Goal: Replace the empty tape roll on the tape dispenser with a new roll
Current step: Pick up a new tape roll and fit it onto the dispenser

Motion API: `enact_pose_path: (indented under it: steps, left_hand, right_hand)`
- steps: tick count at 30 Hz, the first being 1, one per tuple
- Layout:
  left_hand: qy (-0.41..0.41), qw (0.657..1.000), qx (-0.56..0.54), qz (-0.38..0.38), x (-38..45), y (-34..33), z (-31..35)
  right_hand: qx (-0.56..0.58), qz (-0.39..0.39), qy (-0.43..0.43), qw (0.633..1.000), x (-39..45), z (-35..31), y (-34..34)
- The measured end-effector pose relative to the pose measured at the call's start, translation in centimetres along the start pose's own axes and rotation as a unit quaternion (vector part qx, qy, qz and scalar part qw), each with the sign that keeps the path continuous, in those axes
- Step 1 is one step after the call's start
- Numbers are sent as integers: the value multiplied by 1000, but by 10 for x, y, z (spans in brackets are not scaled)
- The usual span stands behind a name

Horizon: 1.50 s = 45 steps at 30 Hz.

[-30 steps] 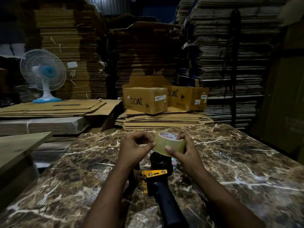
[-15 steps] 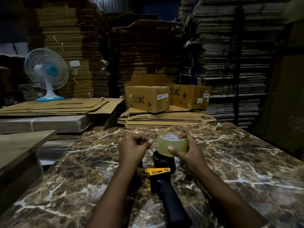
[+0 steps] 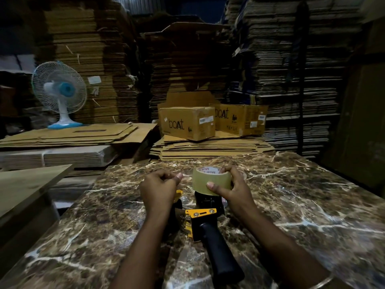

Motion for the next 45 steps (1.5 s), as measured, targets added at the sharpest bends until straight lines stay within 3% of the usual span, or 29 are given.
enact_pose_path:
  steps: [11,16,21,27,39,41,45]
  left_hand:
    - [-12,991,-79,-107,12,-10,-15]
    - [22,977,-117,-177,18,-21,-32]
    - [92,956,-177,-215,19,-29,-45]
    - [221,901,-261,-265,13,-39,-56]
    - [171,849,-338,-368,20,-40,-66]
    - [157,864,-333,-343,25,-34,-60]
    - [26,959,-181,-215,42,-21,-23]
  right_hand:
    - [-46,-26,13,999,-6,6,-8]
    - [-55,-38,-4,998,-7,15,-9]
    - [-81,-38,16,996,-7,16,-9]
    - [-117,-51,32,991,-8,14,-8]
    - [-126,-39,24,991,-7,17,-6]
    - [-126,-40,25,991,-7,17,-6]
    - [-114,-46,21,992,-8,16,-6]
Point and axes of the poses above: each hand's wrist, its own x-axis towards the middle knuckle, its own y-axis out of the back of the hand, z = x × y, the point moved 8 cm from there along x, towards the middle knuckle, and after that the axes turned 6 degrees about z, right-handed, at the moved point
